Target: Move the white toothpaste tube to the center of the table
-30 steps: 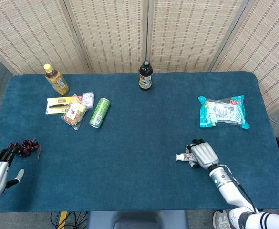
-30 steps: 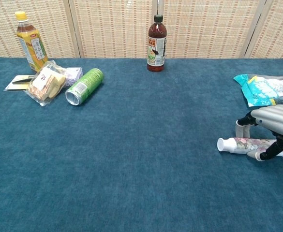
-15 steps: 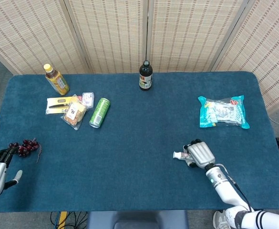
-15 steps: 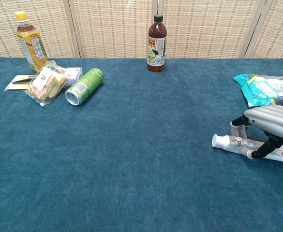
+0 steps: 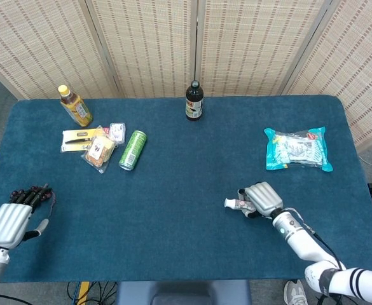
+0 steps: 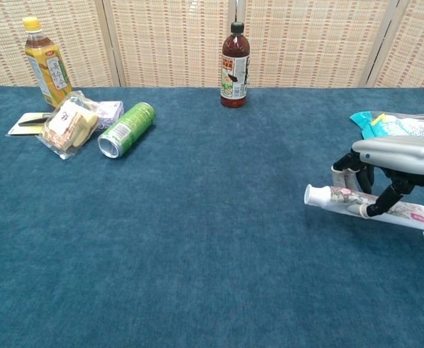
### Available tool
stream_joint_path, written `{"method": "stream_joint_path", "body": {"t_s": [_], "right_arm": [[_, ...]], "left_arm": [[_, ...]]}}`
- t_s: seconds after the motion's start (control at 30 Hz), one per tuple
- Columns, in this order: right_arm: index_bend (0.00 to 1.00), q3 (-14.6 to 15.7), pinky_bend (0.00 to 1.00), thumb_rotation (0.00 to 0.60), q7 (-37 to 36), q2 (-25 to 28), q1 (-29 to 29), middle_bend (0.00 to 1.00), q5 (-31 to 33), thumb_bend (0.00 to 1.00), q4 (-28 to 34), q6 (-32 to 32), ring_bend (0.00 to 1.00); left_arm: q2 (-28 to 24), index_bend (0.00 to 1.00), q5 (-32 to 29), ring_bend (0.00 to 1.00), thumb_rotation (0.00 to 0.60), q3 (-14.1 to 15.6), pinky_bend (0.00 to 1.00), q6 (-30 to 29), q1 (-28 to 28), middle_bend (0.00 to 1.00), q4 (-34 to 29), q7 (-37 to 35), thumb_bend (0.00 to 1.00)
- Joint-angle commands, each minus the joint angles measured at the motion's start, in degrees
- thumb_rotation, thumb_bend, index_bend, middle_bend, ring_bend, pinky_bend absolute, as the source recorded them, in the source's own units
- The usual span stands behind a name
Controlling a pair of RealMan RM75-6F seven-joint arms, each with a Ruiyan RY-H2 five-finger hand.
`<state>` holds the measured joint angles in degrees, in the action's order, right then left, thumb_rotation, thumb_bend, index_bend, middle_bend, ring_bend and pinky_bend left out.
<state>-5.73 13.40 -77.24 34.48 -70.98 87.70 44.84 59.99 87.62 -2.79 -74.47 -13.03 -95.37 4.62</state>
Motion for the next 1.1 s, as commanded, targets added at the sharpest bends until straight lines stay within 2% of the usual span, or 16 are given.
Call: {"method": "stream_joint_path", "body": {"t_s": [0.03,0.33,0.57,0.8,1.1], "right_arm": [[0.74,-1.58,0.4,0.6,-2.51,2.91,2.59,0.69,0.28,1.0,2.57,-3.1,0.52],[0.76,-4.89,0.42,0.6,-11.81,8.81,9.54,0.71,0.5,1.0,6.77,-14.37,0.54],[0.76,-8.03,0.42,0.6,-17.3,10.45,16.95,0.71,-0.12,1.0,7.24,-23.57,0.55],[0.77,-9.39,0.42,0.6,-19.4,9.3,23.78,0.71,0.42,1.0,5.33,-30.2,0.55],[0.77,-8.7,0.42,0.6,-20.48,4.36,30.06,0.72,2.0,1.0,0.74,-33.61,0.56]], "left_arm": [[-0.89,0.16,1.71,0.22,0.6,-0.54,0.29,3.59,-3.36,0.23,0.13,-2.76,0.28],[-0.98,0.18,4.04,0.31,0.6,-1.15,0.35,13.15,-11.76,0.33,2.15,-9.97,0.28],[0.57,0.17,4.99,0.45,0.6,-0.98,0.49,20.12,-17.91,0.46,3.01,-15.29,0.28],[2.43,0.15,7.01,0.55,0.6,-0.36,0.6,23.19,-22.17,0.55,3.42,-17.05,0.29],[5.51,0.14,9.04,0.58,0.6,0.07,0.63,23.21,-25.73,0.58,3.73,-18.44,0.29]]}}
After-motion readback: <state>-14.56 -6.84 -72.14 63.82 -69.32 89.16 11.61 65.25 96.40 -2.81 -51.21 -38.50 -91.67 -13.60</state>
